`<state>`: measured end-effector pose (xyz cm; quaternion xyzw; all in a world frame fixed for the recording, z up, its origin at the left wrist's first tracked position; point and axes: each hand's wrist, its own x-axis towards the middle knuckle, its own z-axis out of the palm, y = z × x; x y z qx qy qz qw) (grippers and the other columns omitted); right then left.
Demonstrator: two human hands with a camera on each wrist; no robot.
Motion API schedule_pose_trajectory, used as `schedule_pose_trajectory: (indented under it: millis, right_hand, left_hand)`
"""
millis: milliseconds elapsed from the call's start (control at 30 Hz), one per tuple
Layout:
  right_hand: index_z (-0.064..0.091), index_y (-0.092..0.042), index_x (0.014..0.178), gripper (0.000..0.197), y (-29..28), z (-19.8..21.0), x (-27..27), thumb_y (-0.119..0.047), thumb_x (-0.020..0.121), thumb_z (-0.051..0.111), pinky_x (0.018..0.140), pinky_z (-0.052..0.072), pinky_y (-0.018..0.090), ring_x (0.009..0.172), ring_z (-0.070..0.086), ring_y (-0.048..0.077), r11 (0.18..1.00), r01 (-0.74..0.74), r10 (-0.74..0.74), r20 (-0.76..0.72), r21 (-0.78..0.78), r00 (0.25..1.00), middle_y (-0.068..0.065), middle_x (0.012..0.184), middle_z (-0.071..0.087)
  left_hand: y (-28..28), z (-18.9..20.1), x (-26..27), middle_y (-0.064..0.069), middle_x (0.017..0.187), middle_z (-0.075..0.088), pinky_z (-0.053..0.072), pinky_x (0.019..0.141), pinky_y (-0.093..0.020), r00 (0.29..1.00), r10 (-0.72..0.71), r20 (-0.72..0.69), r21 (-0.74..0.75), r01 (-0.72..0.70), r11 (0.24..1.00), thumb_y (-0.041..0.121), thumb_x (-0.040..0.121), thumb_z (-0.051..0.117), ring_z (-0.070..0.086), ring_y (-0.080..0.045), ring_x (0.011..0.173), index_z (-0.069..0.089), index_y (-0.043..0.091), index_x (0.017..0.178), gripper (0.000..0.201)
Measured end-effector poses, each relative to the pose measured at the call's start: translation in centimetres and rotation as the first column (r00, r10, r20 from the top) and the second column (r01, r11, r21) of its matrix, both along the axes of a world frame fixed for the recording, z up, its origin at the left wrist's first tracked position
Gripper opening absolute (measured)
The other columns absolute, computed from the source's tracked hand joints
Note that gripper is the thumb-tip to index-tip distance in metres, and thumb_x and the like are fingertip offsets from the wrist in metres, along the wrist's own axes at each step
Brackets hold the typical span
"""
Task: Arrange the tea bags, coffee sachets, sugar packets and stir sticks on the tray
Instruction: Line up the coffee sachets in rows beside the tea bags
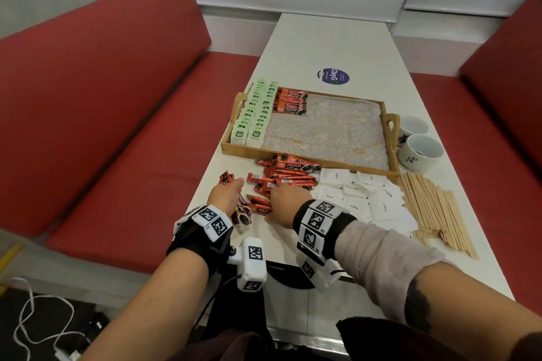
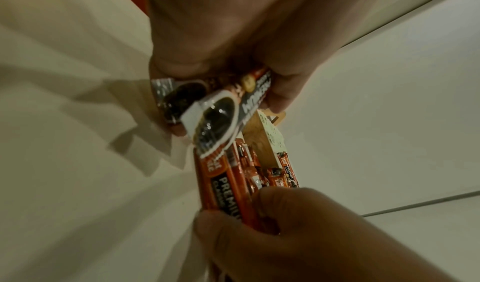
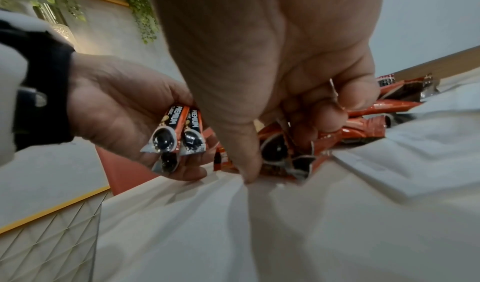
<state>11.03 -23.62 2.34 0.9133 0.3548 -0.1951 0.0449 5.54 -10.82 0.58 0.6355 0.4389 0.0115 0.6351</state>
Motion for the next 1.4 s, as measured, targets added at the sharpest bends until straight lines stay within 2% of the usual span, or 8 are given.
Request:
schedule_pose_trajectory:
  millis: [300,400,500,633,800,967,1133,1400]
  right_hand:
    - [0.062,-0.006,0.111,0.028,0.0,-0.3,0.5,-0.027,0.097,0.048,0.077,0.049,0.032,0.096,0.061,0.024,0.997,-0.051,0.049,-0.037,-0.049,0.998,0.008,0.110,0.063]
    - [0.059,-0.005,0.112,0.027,-0.5,0.1,0.9,-0.026,0.097,0.048,0.073,0.045,0.029,0.094,0.060,0.024,1.000,0.006,-0.005,-0.090,0.012,0.996,0.009,0.108,0.062]
    - [0.058,-0.008,0.108,0.026,-0.7,0.4,1.6,-0.028,0.095,0.050,0.071,0.044,0.030,0.086,0.057,0.023,0.985,0.101,-0.079,-0.153,0.143,0.985,0.008,0.101,0.062]
    - [0.055,-0.011,0.101,0.021,-0.5,1.2,2.6,-0.029,0.091,0.052,0.069,0.041,0.031,0.083,0.056,0.025,0.927,0.216,-0.160,-0.196,0.307,0.967,0.005,0.090,0.058]
    - [0.051,-0.008,0.110,0.026,-0.1,2.5,2.9,-0.027,0.093,0.052,0.076,0.051,0.038,0.087,0.063,0.029,0.847,0.305,-0.194,-0.281,0.435,0.940,0.011,0.097,0.064]
    - [0.048,-0.004,0.109,0.023,0.2,3.5,3.1,-0.021,0.095,0.049,0.072,0.046,0.036,0.086,0.060,0.030,0.802,0.311,-0.181,-0.288,0.511,0.940,0.015,0.100,0.064]
    - [0.045,-0.004,0.118,0.027,0.3,4.4,4.2,-0.019,0.095,0.047,0.072,0.046,0.036,0.086,0.058,0.027,0.783,0.319,-0.170,-0.310,0.534,0.935,0.014,0.103,0.062]
    - [0.038,-0.010,0.102,0.017,0.6,4.8,7.8,-0.020,0.093,0.049,0.055,0.038,0.028,0.075,0.054,0.023,0.771,0.381,-0.238,-0.325,0.511,0.915,0.006,0.088,0.055]
  left_hand:
    - [0.6,-2.2,1.3,-0.025,0.105,0.066,0.046,0.094,-0.059,0.999,-0.015,0.047,-0.086,0.019,0.996,0.053,0.054,0.061,0.063,-0.042,0.100,0.064,0.009,0.086,0.054]
    - [0.4,-0.8,0.8,-0.018,0.096,0.064,0.048,0.094,-0.052,0.994,0.054,0.098,-0.112,-0.043,0.993,0.047,0.069,0.064,0.063,-0.036,0.093,0.063,0.008,0.084,0.042]
    - [0.1,0.0,0.3,-0.011,0.075,0.065,0.044,0.065,-0.037,0.977,0.127,0.173,-0.195,-0.092,0.976,0.028,0.092,0.056,0.055,-0.025,0.061,0.061,0.006,0.076,0.028]
    - [-0.3,0.2,0.6,0.001,0.046,0.059,0.038,0.057,-0.029,0.951,0.154,0.269,-0.241,-0.088,0.966,0.024,0.096,0.055,0.052,-0.019,0.048,0.051,0.007,0.069,0.032]
    - [-1.3,1.5,1.5,-0.001,0.050,0.050,0.037,0.044,-0.022,0.938,0.018,0.347,-0.226,0.065,0.972,0.039,0.088,0.061,0.044,-0.017,0.041,0.050,0.010,0.074,0.034]
    - [-2.1,2.9,3.3,0.002,0.059,0.059,0.046,0.049,-0.023,0.906,-0.032,0.423,-0.247,0.149,0.957,0.033,0.082,0.067,0.053,-0.008,0.045,0.065,0.014,0.104,0.030]
    - [-2.0,3.4,5.4,-0.019,0.082,0.063,0.052,0.081,-0.050,0.908,-0.043,0.416,-0.299,0.182,0.937,0.029,0.079,0.074,0.063,-0.033,0.082,0.069,0.012,0.102,0.030]
    - [-1.5,3.8,9.6,0.003,0.057,0.063,0.049,0.064,-0.030,0.923,-0.081,0.376,-0.281,0.197,0.939,0.032,0.084,0.068,0.052,-0.009,0.046,0.068,0.014,0.097,0.022]
